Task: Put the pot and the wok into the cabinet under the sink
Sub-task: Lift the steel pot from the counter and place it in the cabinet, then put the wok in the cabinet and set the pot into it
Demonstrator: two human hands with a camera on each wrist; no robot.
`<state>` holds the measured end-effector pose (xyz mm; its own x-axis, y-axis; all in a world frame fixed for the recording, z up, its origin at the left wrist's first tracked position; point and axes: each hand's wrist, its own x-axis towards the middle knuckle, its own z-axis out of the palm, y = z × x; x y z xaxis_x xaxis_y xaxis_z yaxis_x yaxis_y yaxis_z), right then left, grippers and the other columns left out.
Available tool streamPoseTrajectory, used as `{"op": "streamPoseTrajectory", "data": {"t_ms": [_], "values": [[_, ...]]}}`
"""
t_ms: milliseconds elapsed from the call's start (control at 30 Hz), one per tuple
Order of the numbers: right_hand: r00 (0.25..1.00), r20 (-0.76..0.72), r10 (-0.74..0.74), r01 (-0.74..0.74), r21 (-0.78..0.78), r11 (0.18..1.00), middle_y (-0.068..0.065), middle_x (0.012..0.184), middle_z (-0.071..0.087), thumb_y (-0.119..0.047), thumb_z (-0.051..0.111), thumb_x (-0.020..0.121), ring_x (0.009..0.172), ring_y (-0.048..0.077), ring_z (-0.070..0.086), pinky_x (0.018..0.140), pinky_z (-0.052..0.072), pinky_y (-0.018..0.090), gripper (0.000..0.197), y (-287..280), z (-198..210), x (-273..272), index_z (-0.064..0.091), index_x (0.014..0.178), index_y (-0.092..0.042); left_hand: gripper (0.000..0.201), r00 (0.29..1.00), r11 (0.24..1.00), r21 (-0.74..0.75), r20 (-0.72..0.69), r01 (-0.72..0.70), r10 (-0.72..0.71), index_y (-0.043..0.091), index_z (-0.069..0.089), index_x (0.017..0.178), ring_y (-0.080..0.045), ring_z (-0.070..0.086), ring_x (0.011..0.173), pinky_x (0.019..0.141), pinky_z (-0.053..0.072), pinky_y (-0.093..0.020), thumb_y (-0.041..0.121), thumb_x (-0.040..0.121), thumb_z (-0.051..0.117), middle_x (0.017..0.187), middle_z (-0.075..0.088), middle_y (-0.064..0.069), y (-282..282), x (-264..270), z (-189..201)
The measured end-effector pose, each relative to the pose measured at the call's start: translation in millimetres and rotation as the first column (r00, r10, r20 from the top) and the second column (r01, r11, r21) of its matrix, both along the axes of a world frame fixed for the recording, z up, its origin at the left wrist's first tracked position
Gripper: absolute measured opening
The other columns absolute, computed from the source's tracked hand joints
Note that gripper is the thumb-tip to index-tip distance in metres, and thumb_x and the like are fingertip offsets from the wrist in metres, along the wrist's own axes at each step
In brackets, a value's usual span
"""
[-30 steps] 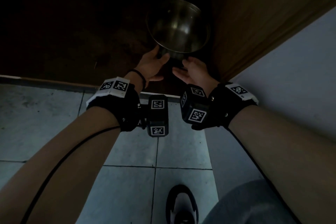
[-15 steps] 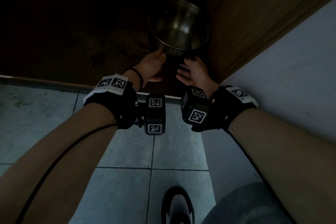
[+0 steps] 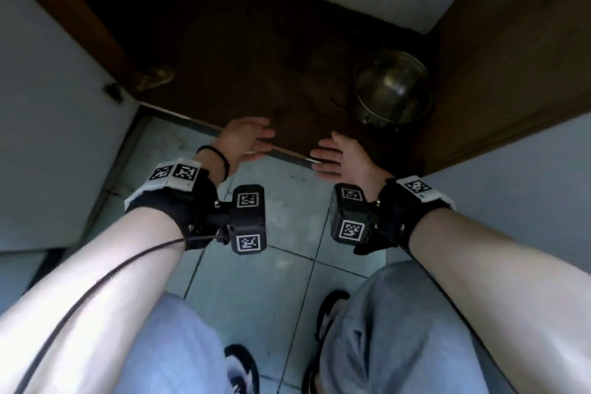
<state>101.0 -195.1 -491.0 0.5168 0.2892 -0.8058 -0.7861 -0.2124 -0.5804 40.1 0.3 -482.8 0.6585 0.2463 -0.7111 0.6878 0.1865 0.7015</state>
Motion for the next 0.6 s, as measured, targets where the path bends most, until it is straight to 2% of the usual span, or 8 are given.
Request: {"op": "streamPoseTrajectory", "data": {"t_ms": [100, 133, 233, 300, 333, 400, 500, 600], "values": [[0.995, 0.001, 0.096, -0.096, 0.008, 0.995, 0.008, 0.118, 0.061, -0.041, 0.039, 0.098, 0.108, 0.029, 0.058, 0.099, 0.044, 0.043, 0.046, 30, 66, -16, 0.048, 0.133, -0.012, 0.037, 0.996, 0.996, 0.019, -0.026, -0.086, 0.086, 0.015, 0.051, 0.132, -0.012, 0.062, 0.082, 0.081, 0.049, -0.027, 0.014, 0.100, 0.032, 0.099, 0.065, 0.006, 16, -26, 59], [0.991, 0.008, 0.134, -0.134, 0.001, 0.991, 0.008, 0.119, 0.062, -0.041, 0.040, 0.098, 0.108, 0.028, 0.058, 0.099, 0.043, 0.043, 0.046, 38, 90, -20, 0.049, 0.133, -0.012, 0.036, 0.993, 0.994, 0.021, -0.030, -0.111, 0.112, 0.016, 0.052, 0.131, -0.012, 0.061, 0.081, 0.080, 0.050, -0.026, 0.014, 0.100, 0.032, 0.100, 0.065, 0.006, 20, -33, 82], [0.972, -0.004, 0.237, -0.237, -0.026, 0.971, 0.008, 0.127, 0.062, -0.038, 0.039, 0.099, 0.109, 0.029, 0.058, 0.095, 0.045, 0.041, 0.041, 58, 166, -32, 0.051, 0.130, -0.014, 0.037, 0.989, 0.990, 0.020, -0.038, -0.140, 0.141, 0.015, 0.051, 0.131, -0.010, 0.060, 0.077, 0.067, 0.047, -0.021, 0.012, 0.099, 0.033, 0.117, 0.064, -0.001, 32, -50, 159], [0.959, -0.009, 0.284, -0.284, -0.019, 0.959, 0.007, 0.123, 0.063, -0.036, 0.038, 0.099, 0.103, 0.026, 0.058, 0.091, 0.046, 0.040, 0.037, 69, 220, -38, 0.051, 0.128, -0.016, 0.040, 0.983, 0.984, 0.021, -0.037, -0.177, 0.177, 0.014, 0.049, 0.135, -0.011, 0.059, 0.074, 0.063, 0.046, -0.020, 0.011, 0.099, 0.032, 0.119, 0.061, -0.003, 42, -59, 217], [0.951, -0.003, 0.308, -0.308, -0.018, 0.951, 0.005, 0.117, 0.064, -0.036, 0.038, 0.100, 0.099, 0.025, 0.059, 0.092, 0.046, 0.040, 0.038, 73, 246, -40, 0.050, 0.129, -0.015, 0.040, 0.979, 0.979, 0.014, -0.025, -0.204, 0.204, 0.014, 0.049, 0.135, -0.012, 0.059, 0.074, 0.064, 0.046, -0.021, 0.010, 0.099, 0.032, 0.121, 0.061, -0.005, 48, -63, 245], [0.944, 0.008, 0.330, -0.330, -0.017, 0.944, 0.000, 0.105, 0.066, -0.035, 0.038, 0.099, 0.089, 0.022, 0.061, 0.093, 0.047, 0.040, 0.038, 82, 297, -45, 0.049, 0.130, -0.016, 0.040, 0.972, 0.972, -0.001, 0.003, -0.234, 0.234, 0.014, 0.050, 0.135, -0.019, 0.062, 0.084, 0.074, 0.049, -0.026, 0.013, 0.099, 0.031, 0.126, 0.061, -0.007, 59, -72, 301], [0.934, 0.012, 0.358, -0.358, -0.001, 0.934, 0.000, 0.101, 0.067, -0.033, 0.042, 0.098, 0.080, 0.019, 0.062, 0.078, 0.049, 0.033, 0.032, 99, 370, -52, 0.052, 0.123, -0.017, 0.039, 0.964, 0.964, -0.010, 0.021, -0.264, 0.264, 0.016, 0.050, 0.134, -0.024, 0.061, 0.103, 0.094, 0.048, -0.035, 0.019, 0.100, 0.033, 0.121, 0.061, -0.004, 79, -88, 376], [0.911, 0.031, 0.410, -0.411, 0.007, 0.912, 0.004, 0.105, 0.068, -0.028, 0.048, 0.095, 0.080, 0.021, 0.063, 0.082, 0.050, 0.035, 0.034, 113, 432, -57, 0.055, 0.125, -0.014, 0.034, 0.958, 0.961, 0.010, 0.071, -0.278, 0.276, 0.017, 0.055, 0.129, -0.023, 0.065, 0.101, 0.092, 0.051, -0.035, 0.020, 0.099, 0.037, 0.119, 0.064, -0.004, 98, -98, 438]]}}
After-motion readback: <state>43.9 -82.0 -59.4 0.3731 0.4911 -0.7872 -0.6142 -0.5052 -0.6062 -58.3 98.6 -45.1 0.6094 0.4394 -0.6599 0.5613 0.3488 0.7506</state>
